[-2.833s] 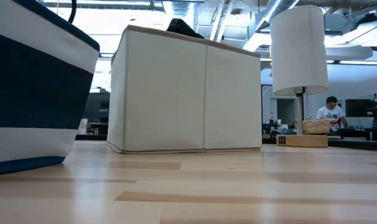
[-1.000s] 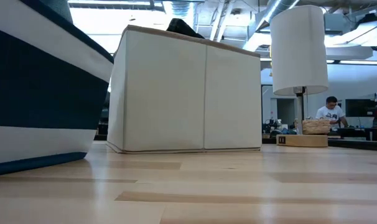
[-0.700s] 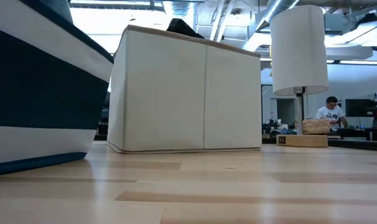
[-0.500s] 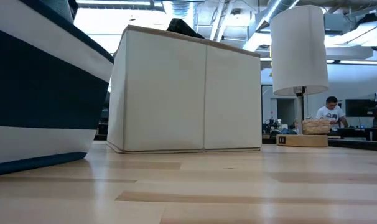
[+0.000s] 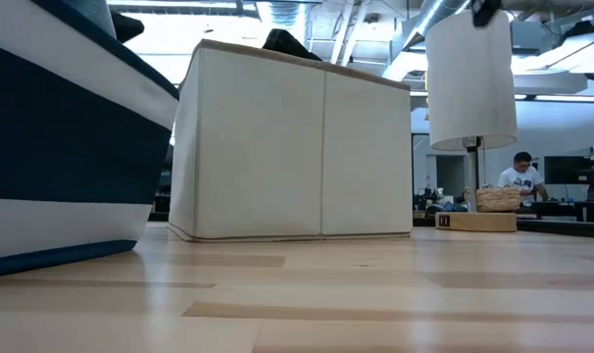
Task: Sort clothes
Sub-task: Return to Home Position
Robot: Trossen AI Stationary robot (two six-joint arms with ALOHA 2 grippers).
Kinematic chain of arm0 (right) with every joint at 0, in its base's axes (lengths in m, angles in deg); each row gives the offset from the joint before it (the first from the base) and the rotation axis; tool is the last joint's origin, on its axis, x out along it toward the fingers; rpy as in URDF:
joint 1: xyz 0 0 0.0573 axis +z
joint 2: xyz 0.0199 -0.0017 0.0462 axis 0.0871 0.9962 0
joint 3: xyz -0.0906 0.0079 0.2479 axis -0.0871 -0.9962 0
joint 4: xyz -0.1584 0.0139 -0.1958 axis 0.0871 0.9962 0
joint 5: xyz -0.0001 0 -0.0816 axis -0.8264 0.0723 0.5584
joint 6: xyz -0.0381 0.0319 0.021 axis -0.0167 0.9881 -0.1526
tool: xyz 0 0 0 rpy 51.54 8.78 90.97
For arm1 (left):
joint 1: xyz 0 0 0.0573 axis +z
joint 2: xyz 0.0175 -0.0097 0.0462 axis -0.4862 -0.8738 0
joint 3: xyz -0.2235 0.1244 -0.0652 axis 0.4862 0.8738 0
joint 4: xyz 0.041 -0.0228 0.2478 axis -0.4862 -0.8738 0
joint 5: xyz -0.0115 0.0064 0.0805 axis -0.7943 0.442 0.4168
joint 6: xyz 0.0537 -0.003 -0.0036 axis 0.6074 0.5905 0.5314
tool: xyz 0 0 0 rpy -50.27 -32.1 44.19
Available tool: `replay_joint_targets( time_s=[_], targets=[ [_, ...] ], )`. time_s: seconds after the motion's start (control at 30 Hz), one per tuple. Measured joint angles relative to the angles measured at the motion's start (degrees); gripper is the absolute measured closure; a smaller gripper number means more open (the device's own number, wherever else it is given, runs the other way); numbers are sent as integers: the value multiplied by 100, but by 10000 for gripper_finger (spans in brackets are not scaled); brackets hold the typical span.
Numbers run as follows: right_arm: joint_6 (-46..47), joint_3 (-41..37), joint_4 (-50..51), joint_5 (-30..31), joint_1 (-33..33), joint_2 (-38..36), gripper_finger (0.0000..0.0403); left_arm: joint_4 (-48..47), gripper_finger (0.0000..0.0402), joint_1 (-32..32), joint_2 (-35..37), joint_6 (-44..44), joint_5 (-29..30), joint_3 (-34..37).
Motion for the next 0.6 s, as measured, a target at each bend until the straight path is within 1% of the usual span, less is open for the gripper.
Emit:
replay_joint_targets(
  time_s=[0.1, 0.27, 0.37, 0.43, 0.6],
  targets=[
    [-12, -616, -42, 76, 0, -596, 403, -139, 401, 129, 581, 190, 7, 259],
    [-96, -1527, -118, 83, 13, -1411, 403, -1077, 401, 254, 1417, 292, 30, 327],
    [-190, -2026, -41, 89, 13, -1851, 403, -1638, 401, 255, 1787, 450, 219, 328],
    [-210, -2390, -8, 159, 11, -2203, 403, -1799, 401, 258, 1786, 561, 444, 318],
    [-397, -3093, -114, 311, -44, -3106, 403, -1889, 401, 260, 1791, 744, 494, 310]
  ],
)
